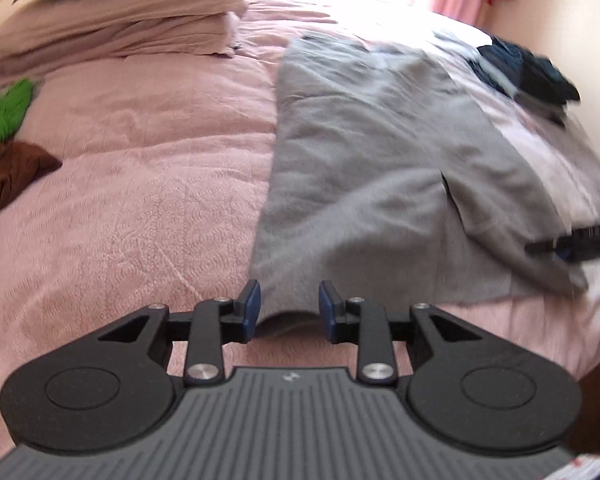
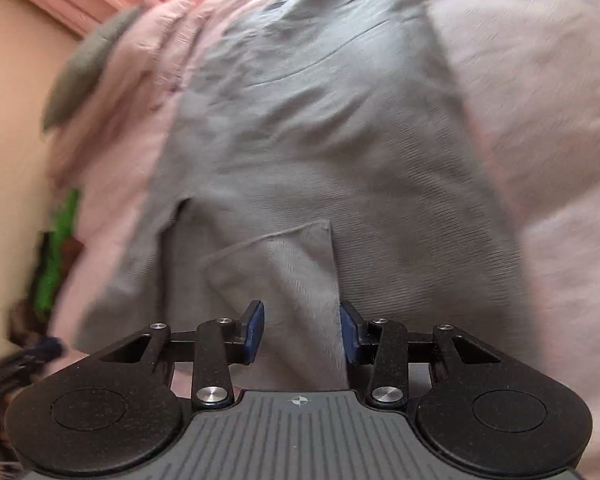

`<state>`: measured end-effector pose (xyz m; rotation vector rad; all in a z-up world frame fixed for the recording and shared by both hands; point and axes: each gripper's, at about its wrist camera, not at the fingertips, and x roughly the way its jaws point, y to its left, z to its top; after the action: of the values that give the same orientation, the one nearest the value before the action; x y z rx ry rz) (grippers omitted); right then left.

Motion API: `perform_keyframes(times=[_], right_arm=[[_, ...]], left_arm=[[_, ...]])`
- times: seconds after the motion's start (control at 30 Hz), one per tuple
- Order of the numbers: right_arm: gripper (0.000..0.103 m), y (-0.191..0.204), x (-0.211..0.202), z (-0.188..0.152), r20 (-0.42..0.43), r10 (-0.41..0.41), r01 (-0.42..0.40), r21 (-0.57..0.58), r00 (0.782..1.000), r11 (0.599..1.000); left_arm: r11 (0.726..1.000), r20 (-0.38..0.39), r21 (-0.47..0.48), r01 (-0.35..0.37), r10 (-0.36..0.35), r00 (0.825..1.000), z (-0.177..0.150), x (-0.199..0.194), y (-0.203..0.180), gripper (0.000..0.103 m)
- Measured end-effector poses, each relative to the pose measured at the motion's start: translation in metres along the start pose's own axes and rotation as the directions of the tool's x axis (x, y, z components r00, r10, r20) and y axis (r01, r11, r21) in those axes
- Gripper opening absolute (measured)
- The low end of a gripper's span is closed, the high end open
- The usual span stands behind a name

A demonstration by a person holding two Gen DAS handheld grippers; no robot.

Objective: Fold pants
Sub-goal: 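Pull the sweatshirt flat with both grippers and release it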

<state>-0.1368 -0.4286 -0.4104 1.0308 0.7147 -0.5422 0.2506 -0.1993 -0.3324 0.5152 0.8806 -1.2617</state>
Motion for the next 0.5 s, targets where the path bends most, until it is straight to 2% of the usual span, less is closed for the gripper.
perform_keyframes(times=[0.03,0.07,0.1,0.13,0.17,0.23,0.27,0.33,0.37,0.43,0.5], right_arm=[[0.038,0.017,0.003,-0.008,-0.017,0.026,-0.027,-0.095,1.0,0.995],[0.038,0.041,0.003,-0.021,-0.045,0.031,-0.041,-0.254,0.998,0.966],[0.038,0.064,0.005,-0.042,-0.086,0.008,-0.043,-0.413,0.996,0.91],[0.038,0.08,0.008,-0.063,-0.137,-0.026,-0.049,-0.522,0.99,0.852],[0.038,0.09,0.012,-0.084,-0.197,-0.073,-0.059,-0.59,0.978,0.805],[0.038,0.098,0.009,-0.114,-0.223,-0.158,-0.024,-0.646,0.962,0.763],[0.039,0.098,0.003,-0.12,-0.212,-0.174,-0.002,-0.64,0.962,0.768],[0.038,0.092,-0.013,-0.121,-0.191,-0.18,0.041,-0.569,0.965,0.821],[0.039,0.086,-0.022,-0.119,-0.163,-0.187,0.077,-0.518,0.969,0.852],[0.039,0.069,-0.036,-0.11,-0.105,-0.207,0.149,-0.404,0.973,0.903],[0.039,0.048,-0.044,-0.101,-0.086,-0.243,0.211,-0.279,0.966,0.937]], left_arm=[[1.0,0.005,-0.02,0.005,-0.005,1.0,0.003,0.0,0.002,0.026],[0.999,0.006,-0.03,0.014,-0.014,1.0,0.005,0.0,0.003,0.026],[0.999,0.004,-0.031,0.026,-0.026,1.0,0.006,0.0,0.002,0.026],[0.999,-0.003,-0.023,0.042,-0.042,0.999,0.007,-0.001,-0.001,0.026],[0.998,-0.014,-0.009,0.065,-0.065,0.998,0.005,-0.001,-0.005,0.026],[0.994,-0.043,0.008,0.105,-0.104,0.994,-0.001,-0.001,-0.013,0.027],[0.992,-0.055,-0.012,0.126,-0.127,0.99,-0.005,-0.001,-0.015,0.027],[0.972,-0.08,-0.137,0.194,-0.206,0.975,-0.016,0.005,-0.013,0.031],[0.945,-0.099,-0.231,0.233,-0.261,0.96,-0.022,0.012,-0.011,0.035],[0.875,-0.121,-0.402,0.268,-0.341,0.932,-0.036,0.029,-0.01,0.036],[0.797,-0.095,-0.54,0.27,-0.376,0.922,-0.048,0.044,-0.01,0.036]])
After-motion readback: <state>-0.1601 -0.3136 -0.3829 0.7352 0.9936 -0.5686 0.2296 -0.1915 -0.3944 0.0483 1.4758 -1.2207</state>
